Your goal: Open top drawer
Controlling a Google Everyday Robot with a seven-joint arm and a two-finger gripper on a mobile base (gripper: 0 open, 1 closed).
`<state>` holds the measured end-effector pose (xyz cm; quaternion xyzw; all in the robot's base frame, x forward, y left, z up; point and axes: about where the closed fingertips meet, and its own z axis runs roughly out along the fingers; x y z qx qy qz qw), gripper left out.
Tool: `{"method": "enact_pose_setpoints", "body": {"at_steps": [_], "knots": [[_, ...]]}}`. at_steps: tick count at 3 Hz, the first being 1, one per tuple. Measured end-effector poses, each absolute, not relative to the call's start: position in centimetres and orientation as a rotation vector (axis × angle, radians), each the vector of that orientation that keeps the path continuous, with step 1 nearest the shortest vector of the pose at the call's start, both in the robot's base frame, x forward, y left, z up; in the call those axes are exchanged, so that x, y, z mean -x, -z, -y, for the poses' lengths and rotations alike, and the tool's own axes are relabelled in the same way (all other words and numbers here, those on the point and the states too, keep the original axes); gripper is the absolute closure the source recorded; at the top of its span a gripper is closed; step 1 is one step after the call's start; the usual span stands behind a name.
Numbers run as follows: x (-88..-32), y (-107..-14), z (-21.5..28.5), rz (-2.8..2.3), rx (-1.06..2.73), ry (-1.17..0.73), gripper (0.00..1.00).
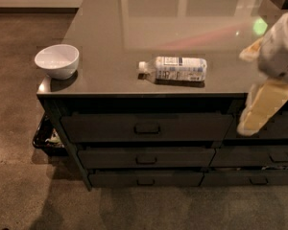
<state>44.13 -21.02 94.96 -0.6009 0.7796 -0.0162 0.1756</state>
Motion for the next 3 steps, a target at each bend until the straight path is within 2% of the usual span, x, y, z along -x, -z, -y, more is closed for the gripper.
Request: {"method": "enact_pose_setpoints", "body": {"at_steps": [1, 2, 3], "knots": [[-44.0, -87.3, 19.0, -2.171, 1.703, -0.094, 0.00], [-46.1, -79.7, 17.2, -2.119, 1.710, -0.254, 0.00], [-46.1, -79.8, 17.2, -2.118, 1.711, -0.253, 0.00]]}}
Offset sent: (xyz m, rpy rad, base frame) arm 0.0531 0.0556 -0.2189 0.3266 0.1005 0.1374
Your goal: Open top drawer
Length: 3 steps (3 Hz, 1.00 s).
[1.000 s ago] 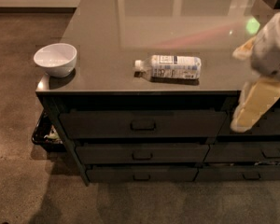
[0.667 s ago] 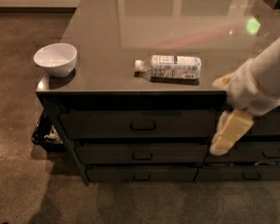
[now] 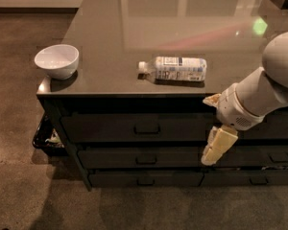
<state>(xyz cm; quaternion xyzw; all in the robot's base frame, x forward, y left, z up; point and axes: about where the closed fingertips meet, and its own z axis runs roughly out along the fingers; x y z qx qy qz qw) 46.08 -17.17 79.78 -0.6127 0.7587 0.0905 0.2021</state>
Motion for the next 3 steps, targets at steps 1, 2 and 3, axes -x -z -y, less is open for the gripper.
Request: {"method": "enact_pose_setpoints", "body": {"at_steps": [1, 2, 3], "knots": [[-46.4, -78.8, 17.0, -2.072, 1.689, -0.230, 0.00], [-46.1, -75.3, 16.1, -1.948, 1.689, -0.193, 0.00], [-49.1, -71.9, 15.6, -1.890, 1.637, -0.213, 0.00]]}}
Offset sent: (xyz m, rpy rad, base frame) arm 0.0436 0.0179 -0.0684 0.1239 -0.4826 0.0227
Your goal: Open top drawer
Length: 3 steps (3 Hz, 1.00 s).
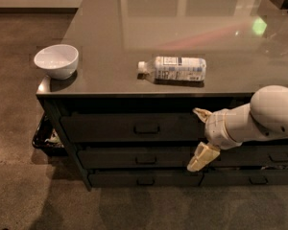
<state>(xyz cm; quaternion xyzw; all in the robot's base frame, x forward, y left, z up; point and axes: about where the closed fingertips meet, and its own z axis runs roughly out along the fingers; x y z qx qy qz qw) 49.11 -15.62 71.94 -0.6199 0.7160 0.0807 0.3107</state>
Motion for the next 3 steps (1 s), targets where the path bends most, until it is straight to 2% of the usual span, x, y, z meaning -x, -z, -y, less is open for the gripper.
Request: {"method": "enact_pose_setpoints", "body": {"at_steps": [3], "knots": [[-52.1, -69.5, 12.8, -1.798, 1.681, -0.244, 0.00]]}}
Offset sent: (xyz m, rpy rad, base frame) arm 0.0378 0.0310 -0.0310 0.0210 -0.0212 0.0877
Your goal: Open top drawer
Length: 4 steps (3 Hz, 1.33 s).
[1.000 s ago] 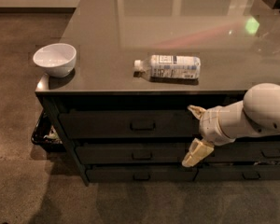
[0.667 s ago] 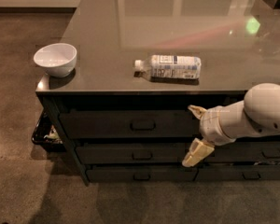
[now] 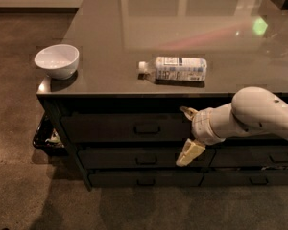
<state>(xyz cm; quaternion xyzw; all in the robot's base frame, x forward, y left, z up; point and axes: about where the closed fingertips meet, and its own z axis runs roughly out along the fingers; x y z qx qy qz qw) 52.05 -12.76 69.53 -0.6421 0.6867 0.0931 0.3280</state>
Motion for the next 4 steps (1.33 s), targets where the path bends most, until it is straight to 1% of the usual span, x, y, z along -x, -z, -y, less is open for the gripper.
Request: {"method": "enact_pose_setpoints", "body": {"at_steps": [2, 4], "knots": [[-53.9, -67.7, 11.0, -1.716, 1.689, -0.245, 0.00], [-57.1, -68.2, 10.3, -1.652, 1.732, -0.194, 0.00]]}}
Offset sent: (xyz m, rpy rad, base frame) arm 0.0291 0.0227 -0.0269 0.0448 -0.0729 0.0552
